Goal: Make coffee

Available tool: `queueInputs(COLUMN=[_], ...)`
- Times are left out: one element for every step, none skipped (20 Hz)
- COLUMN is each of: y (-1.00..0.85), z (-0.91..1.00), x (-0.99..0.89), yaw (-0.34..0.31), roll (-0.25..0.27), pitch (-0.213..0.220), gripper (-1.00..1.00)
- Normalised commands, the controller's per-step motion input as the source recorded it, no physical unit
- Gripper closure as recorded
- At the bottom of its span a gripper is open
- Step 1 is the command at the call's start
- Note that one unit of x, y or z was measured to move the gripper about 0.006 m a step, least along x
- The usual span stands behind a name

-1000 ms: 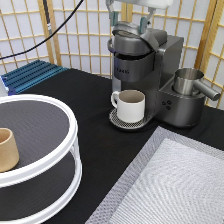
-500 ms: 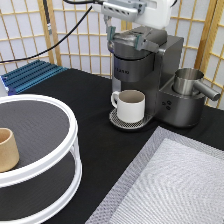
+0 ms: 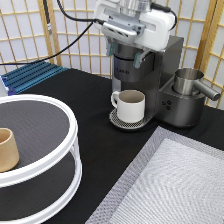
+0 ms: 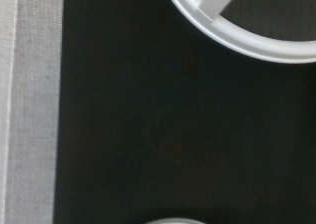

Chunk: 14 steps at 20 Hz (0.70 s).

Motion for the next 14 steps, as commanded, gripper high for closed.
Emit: queueInputs(y=[-0.14, -0.18, -0.15, -0.21, -0.14, -0.13, -0.08, -0.09, -0.05, -0.02, -0.01, 0.00, 0.00, 0.04], z=[-0.71, -0.77, -0.77, -0.82, -0.78, -0.86, -0.89, -0.90, -0.89, -0.91, -0.91, -0.81, -0.55, -0.13], x=[-0.18, -0.21, -0.19, -0.21, -0.23, -0.25, -0.27, -0.35, -0.36, -0.38, -0.41, -0.42, -0.44, -0.53], yaw=[0.005, 0.009, 0.011, 0.015, 0.013, 0.011, 0.011, 0.018, 0.030, 0.044, 0.052, 0.062, 0.076, 0.090], roll=[0.000, 0.000, 0.000, 0.000, 0.000, 0.000, -0.013, -0.010, -0.007, 0.000, 0.000, 0.000, 0.000, 0.000], pitch=[-0.111, -0.119, -0.122, -0.120, -0.127, -0.133, -0.140, -0.140, -0.141, -0.137, -0.135, -0.126, -0.097, -0.063], gripper=[-1.00, -1.00, -1.00, -1.00, -1.00, -1.00, -1.00, -1.00, -1.00, -1.00, -1.00, -1.00, -1.00, -1.00])
